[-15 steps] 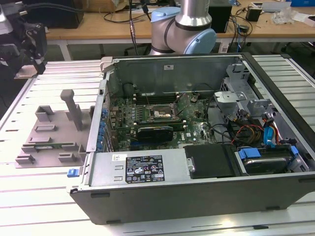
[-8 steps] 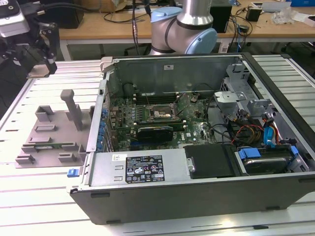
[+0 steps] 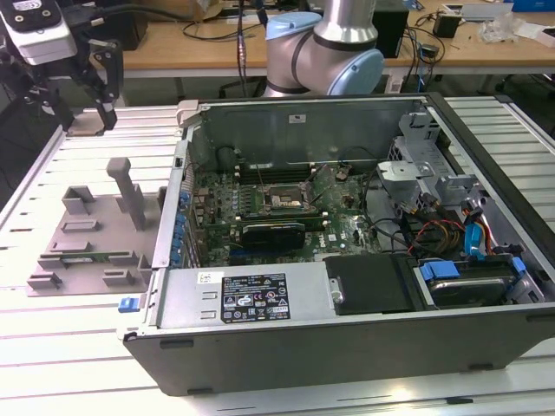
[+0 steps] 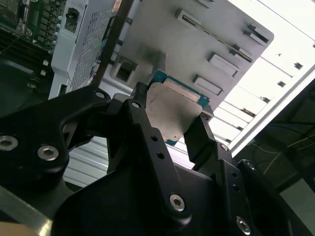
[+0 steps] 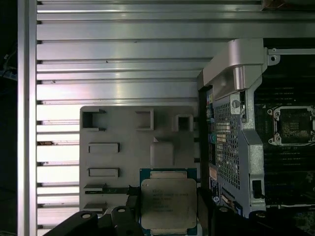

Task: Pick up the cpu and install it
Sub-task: 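Pick up the cpu and move it towards the insertion slot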

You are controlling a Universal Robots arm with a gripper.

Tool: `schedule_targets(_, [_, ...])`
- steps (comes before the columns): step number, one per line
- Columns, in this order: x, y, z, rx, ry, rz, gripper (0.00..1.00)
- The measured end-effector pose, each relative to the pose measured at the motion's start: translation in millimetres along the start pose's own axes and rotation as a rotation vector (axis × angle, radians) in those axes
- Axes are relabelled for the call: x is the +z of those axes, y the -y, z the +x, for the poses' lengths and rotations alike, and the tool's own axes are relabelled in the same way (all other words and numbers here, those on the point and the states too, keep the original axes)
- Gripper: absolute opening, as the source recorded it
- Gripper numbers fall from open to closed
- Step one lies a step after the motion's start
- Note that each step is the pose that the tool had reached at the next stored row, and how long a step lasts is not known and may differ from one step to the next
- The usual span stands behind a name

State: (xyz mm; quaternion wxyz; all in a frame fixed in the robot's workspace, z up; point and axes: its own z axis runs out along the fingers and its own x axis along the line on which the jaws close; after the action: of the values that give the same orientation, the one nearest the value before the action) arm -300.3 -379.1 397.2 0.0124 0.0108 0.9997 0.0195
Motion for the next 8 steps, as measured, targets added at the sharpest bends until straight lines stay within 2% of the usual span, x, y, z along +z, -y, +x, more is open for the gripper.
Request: schedule_targets(8, [0.5, -0.4, -18.2, 0.000, 0.0001, 0.0000, 0.55])
